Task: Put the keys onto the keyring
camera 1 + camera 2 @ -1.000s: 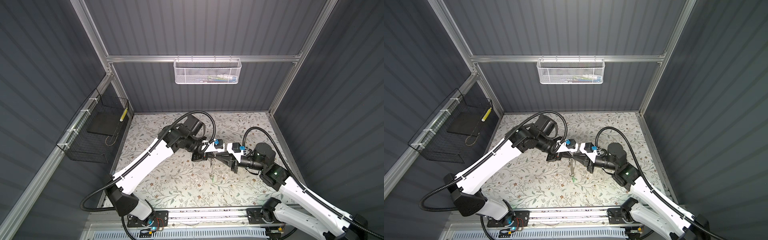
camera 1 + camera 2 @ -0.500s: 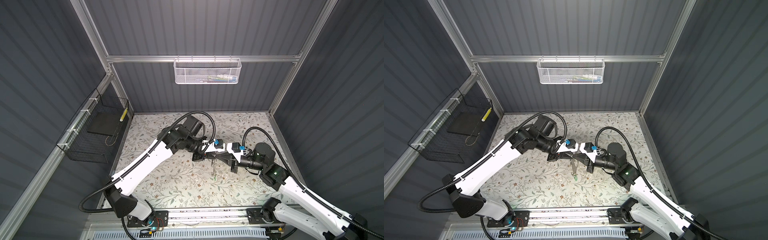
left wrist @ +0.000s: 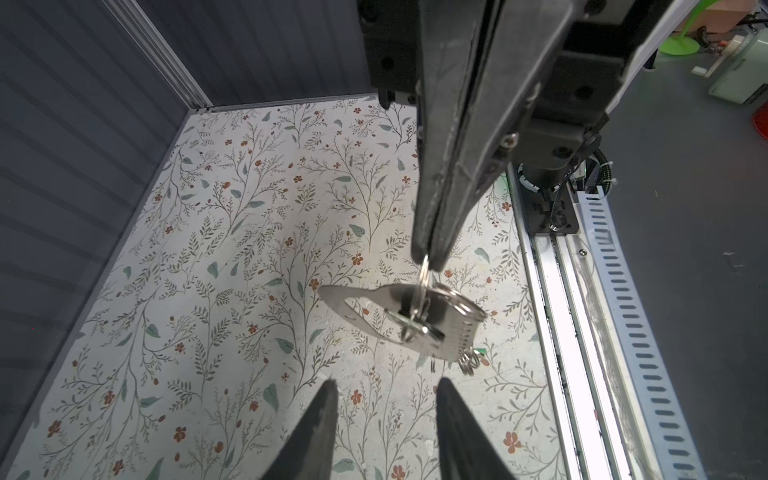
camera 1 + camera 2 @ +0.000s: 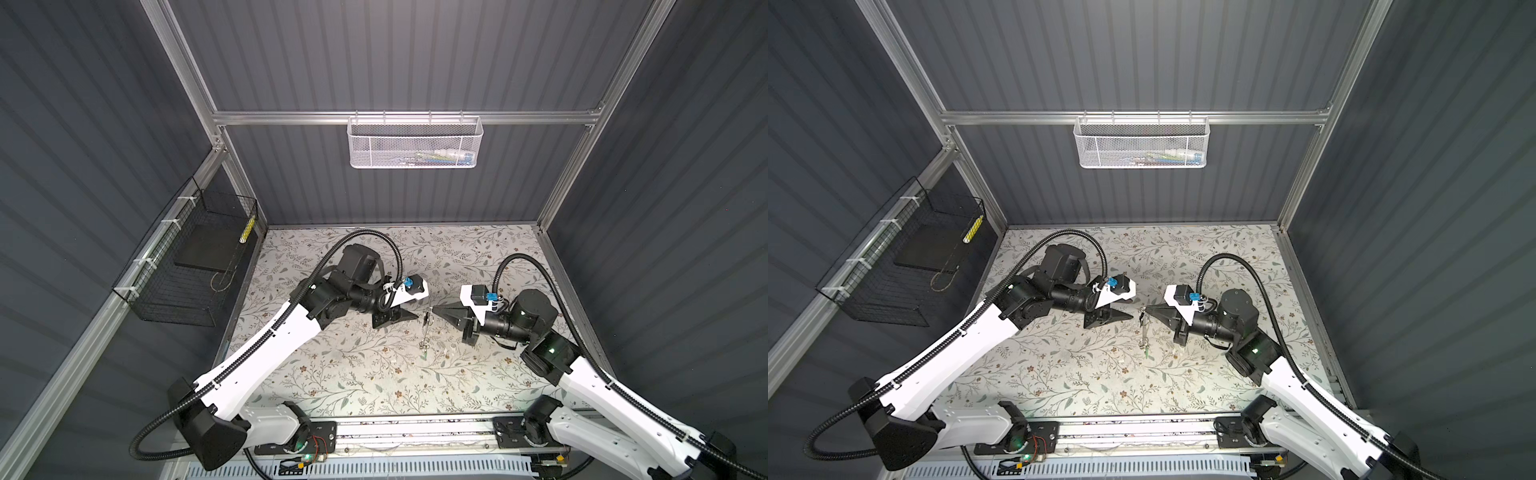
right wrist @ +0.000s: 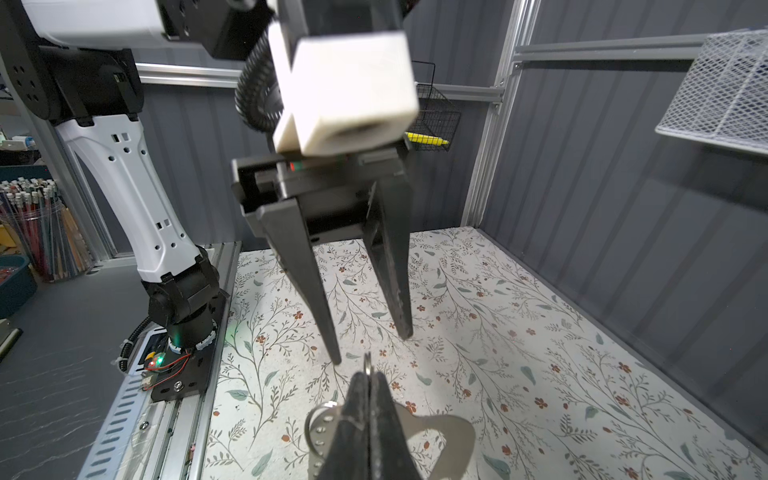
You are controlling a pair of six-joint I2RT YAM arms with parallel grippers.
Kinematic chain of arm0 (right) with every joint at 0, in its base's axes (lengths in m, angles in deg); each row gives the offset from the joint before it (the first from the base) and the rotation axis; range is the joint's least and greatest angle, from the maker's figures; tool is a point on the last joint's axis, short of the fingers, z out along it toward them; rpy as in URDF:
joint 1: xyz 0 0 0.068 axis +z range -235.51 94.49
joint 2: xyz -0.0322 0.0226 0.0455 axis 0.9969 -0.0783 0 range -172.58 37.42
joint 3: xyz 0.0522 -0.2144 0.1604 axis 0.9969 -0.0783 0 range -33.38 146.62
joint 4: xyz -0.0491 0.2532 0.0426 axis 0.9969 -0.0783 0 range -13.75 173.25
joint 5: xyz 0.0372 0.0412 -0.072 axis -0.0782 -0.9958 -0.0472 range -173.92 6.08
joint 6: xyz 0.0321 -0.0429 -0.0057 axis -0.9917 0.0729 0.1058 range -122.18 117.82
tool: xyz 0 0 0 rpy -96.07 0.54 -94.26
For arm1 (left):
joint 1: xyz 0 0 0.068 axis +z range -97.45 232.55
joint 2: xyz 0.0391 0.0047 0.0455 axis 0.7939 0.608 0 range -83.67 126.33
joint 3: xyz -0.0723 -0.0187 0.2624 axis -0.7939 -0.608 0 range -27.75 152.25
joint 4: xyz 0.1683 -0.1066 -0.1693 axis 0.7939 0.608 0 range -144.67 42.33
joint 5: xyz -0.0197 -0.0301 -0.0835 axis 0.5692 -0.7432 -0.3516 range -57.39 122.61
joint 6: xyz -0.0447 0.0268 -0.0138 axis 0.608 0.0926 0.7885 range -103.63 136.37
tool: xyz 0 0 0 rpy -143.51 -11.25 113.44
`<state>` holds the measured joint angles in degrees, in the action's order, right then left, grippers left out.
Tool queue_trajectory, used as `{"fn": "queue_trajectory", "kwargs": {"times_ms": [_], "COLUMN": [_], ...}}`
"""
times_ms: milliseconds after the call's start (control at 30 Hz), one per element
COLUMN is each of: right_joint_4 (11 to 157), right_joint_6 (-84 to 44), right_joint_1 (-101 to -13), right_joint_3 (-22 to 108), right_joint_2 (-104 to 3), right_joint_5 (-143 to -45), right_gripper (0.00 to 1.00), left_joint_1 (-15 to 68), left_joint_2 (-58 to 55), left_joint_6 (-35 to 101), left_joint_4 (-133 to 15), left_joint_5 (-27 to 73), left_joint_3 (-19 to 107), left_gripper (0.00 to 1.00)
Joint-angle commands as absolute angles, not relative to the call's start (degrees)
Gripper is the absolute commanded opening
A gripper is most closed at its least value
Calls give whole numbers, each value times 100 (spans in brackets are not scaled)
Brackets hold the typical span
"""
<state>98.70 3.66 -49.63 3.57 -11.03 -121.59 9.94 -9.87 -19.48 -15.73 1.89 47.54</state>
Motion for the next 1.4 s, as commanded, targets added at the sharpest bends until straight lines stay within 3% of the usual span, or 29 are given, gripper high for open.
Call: {"fn": "queue_trajectory", "kwargs": {"times_ms": [0,433,633,1033,1367], "right_joint_4": [10486,11250,11626,11906,12060], "right_joint_6": [162,-217,-435,-569,-605], "right_joint_1": [-4978,-4977,-4973,-4973,-4974], "right_joint_3": [319,182,118,48,-19], "right_joint_2": [-1081,-1163,-1282,-1386,-1505], "right_joint_5": [-12193,-12048,-12079,-12083,-12078], "right_gripper": [0,0,0,0,0], "left_joint_1": [984,976,953,855,778], "left_joint_2": [-1174,-1361,-1325,-1174,-916], "left_joint_6": [-1472,-759,-629,-1212,-1712], "left_joint_4": [-2231,-3589,-3949,-3668,-3137], "left_joint_5": [-172,-642,-526,-837,-932], "left_joint_3": [4445,3677,3552,3723,4085], "left_gripper": [41,41,33,0,0]}}
